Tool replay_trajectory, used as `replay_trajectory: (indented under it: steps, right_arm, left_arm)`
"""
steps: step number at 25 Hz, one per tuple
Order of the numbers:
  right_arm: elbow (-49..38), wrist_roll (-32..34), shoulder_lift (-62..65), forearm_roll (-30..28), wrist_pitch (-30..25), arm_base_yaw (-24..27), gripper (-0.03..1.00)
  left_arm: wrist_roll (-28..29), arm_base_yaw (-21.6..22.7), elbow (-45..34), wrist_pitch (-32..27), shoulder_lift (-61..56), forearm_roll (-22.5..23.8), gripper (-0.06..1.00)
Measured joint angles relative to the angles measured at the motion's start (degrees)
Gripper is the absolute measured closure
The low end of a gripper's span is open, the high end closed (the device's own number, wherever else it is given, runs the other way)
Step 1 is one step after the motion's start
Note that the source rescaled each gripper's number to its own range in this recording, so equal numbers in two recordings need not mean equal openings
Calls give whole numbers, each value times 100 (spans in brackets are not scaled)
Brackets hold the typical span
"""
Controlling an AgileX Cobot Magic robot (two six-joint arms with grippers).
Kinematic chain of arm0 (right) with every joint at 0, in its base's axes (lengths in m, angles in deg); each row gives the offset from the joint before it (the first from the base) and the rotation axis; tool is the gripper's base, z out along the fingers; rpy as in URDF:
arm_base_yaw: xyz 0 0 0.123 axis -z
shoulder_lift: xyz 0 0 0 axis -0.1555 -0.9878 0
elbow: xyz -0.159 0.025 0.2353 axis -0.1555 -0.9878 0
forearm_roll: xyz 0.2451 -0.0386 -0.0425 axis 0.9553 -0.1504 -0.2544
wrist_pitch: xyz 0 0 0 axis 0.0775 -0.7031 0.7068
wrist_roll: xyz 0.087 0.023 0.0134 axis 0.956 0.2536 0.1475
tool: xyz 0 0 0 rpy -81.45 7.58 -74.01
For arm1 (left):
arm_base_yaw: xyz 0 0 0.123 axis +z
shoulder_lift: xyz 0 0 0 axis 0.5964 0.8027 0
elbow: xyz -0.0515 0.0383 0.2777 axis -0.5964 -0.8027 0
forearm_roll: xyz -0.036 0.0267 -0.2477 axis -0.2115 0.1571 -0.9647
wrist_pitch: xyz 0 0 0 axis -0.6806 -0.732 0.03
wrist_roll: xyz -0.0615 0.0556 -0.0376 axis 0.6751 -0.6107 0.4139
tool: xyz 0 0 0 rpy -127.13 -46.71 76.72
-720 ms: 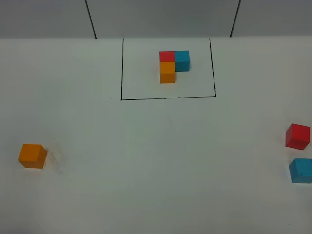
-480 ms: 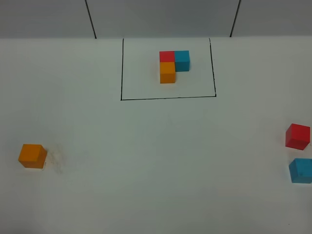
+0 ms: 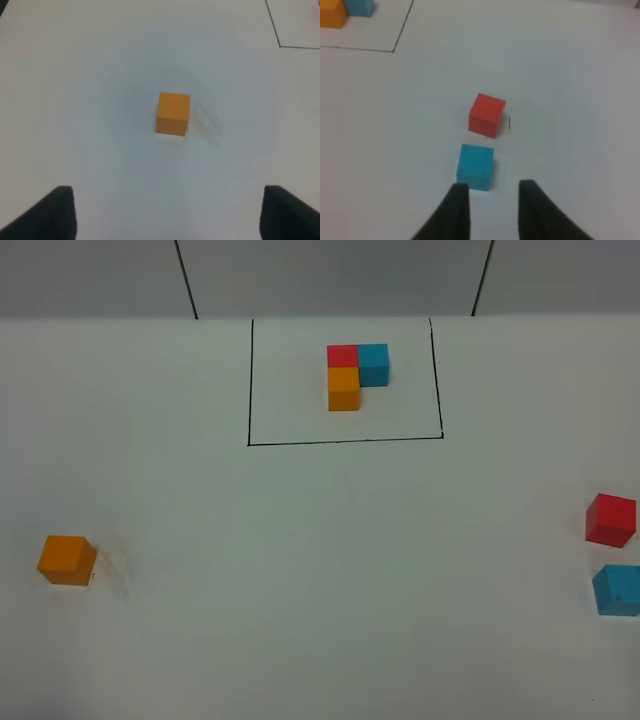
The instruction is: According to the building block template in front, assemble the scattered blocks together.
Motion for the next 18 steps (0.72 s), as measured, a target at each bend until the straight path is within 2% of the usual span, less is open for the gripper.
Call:
replay_trajectory:
  steps: [8,18]
  right_arm:
    - [0,0,0,0,0,0,97]
    - [0,0,0,0,0,0,97]
  left_arm:
    - [55,0,82,32,329,-6,26]
    - [74,0,1281,289,3760,-6,26]
